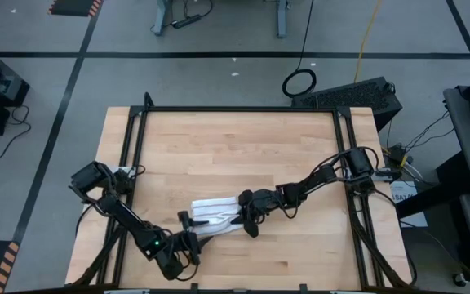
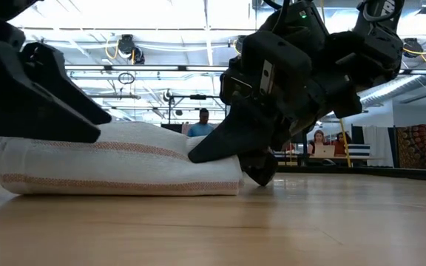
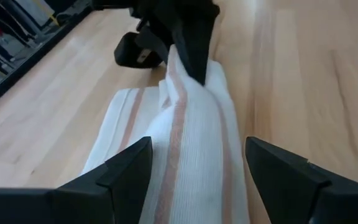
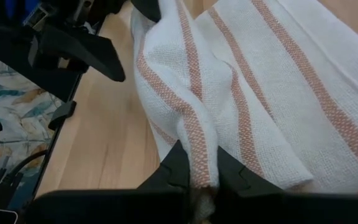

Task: Roll towel
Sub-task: Roll the white towel

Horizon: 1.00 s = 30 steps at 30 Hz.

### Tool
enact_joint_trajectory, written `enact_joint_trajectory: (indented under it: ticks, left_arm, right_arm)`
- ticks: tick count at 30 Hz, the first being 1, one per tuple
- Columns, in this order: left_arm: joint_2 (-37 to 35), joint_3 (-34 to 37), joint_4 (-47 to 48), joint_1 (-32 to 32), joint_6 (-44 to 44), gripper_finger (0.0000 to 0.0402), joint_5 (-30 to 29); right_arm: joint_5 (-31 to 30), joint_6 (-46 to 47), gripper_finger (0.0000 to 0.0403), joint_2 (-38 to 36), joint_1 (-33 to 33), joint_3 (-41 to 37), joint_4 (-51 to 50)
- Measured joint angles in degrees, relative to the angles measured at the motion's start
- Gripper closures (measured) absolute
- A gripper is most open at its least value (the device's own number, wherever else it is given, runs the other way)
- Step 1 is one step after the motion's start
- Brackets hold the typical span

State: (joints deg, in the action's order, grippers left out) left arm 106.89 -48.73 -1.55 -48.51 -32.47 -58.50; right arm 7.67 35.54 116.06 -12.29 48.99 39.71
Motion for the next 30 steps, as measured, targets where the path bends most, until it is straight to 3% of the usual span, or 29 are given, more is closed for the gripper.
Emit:
enact_joint_trajectory:
  ticks: [10, 15, 19, 24, 27, 30]
  left_arm:
    - [0.0, 0.0, 10.6, 2.1, -8.9, 0.0139, 5.0]
    - [0.0, 0.0, 8.9, 1.9, -8.1, 0.0139, 4.9]
    - [-0.2, -2.0, 7.0, 0.8, -4.5, 0.0139, 0.8]
    - [-0.4, -3.1, 11.3, 0.9, -8.9, 0.0137, 0.9]
    - [-0.4, -3.2, 15.4, 1.2, -16.8, 0.0117, 5.9]
    - [-0.3, -3.2, 19.3, 1.6, -21.3, 0.0071, 8.6]
  right_arm:
    - [0.1, 0.2, 0.0385, 0.0, 0.0, 0.1, -0.7]
    - [0.1, 0.4, 0.0385, 0.0, 0.0, 0.1, -1.1]
    - [0.1, 0.6, 0.0385, 0.0, 0.0, 0.1, -1.3]
    - [0.1, 0.7, 0.0385, 0.0, 0.0, 0.1, -1.4]
    - [0.1, 1.0, 0.0385, 0.0, 0.0, 0.1, -1.4]
    - [0.1, 1.2, 0.0385, 0.0, 0.0, 0.1, -1.4]
